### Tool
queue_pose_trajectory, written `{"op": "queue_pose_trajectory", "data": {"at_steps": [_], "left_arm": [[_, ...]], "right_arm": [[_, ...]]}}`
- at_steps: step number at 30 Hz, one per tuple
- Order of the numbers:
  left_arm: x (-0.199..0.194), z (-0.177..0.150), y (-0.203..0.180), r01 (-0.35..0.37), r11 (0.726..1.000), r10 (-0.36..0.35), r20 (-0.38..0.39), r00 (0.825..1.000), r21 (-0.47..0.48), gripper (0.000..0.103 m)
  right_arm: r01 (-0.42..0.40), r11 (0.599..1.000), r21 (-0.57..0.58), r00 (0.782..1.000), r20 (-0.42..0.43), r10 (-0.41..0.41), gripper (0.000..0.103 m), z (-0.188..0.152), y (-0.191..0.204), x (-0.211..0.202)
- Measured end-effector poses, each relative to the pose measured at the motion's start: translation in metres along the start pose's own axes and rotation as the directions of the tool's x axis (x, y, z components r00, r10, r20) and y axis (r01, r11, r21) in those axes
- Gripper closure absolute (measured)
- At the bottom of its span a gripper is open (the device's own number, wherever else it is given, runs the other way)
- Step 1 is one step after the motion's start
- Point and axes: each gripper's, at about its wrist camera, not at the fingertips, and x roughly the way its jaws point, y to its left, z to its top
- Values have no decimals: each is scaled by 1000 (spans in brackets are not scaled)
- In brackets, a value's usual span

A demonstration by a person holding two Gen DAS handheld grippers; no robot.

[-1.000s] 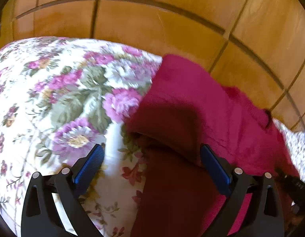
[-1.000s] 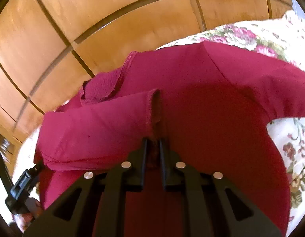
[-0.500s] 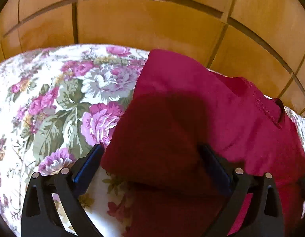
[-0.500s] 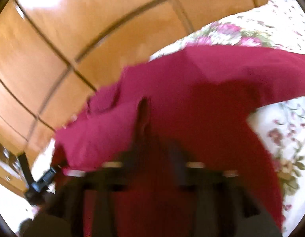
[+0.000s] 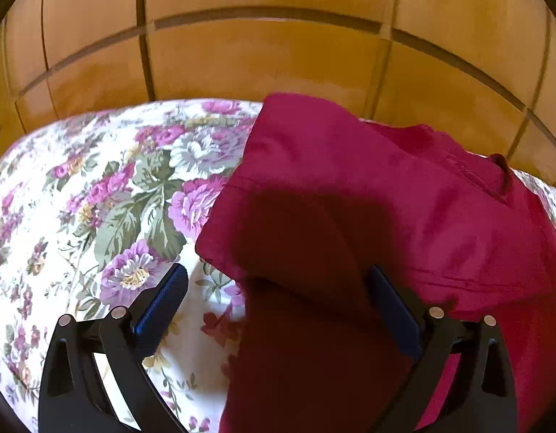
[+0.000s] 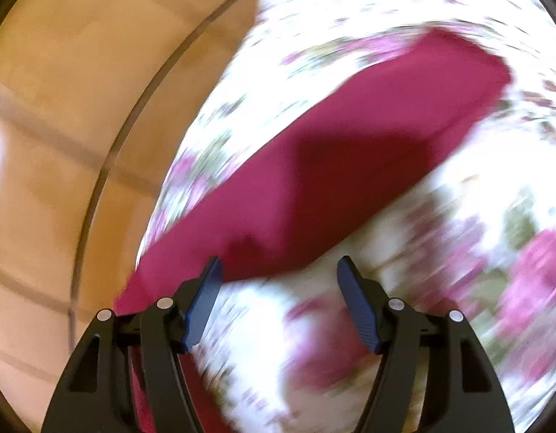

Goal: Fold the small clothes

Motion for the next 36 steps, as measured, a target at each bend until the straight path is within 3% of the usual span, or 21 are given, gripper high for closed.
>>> {"op": "queue_pose_trajectory", "data": {"at_steps": [4,9,11,13,15,21,26,31,36], "left_arm": [[11,1,9,48,998,-50,-50,997,-45,5],[11,-1,13,68,996,-71,-51,996,-63,4],[11,-2,13,69,995,-73,-53,996,-65,4],[11,-3,14,72,995,-76,-55,996,-67,4],[12,-2,15,75,995,-79,-56,995,-68,4],[13,0,16,77,995,-81,-57,995,-67,4],[14,0,15,77,995,-81,-56,995,-66,4],[14,0,15,74,995,-78,-56,995,-62,4],[13,-1,12,61,996,-64,-44,997,-61,4]], "right_arm": [[-42,989,141,997,63,33,53,25,-38,-10],[-94,966,242,992,100,71,63,39,-60,-10],[-86,968,235,992,113,61,73,46,-66,-11],[-72,971,229,992,116,47,94,53,-70,-11],[-81,973,215,991,122,55,95,57,-72,-17],[-127,992,25,977,175,120,96,52,-13,-30],[-115,966,-231,972,173,157,96,19,59,-33],[-173,883,-437,969,85,233,96,-39,123,-21],[-296,755,-586,949,-93,300,96,-112,181,9]]}}
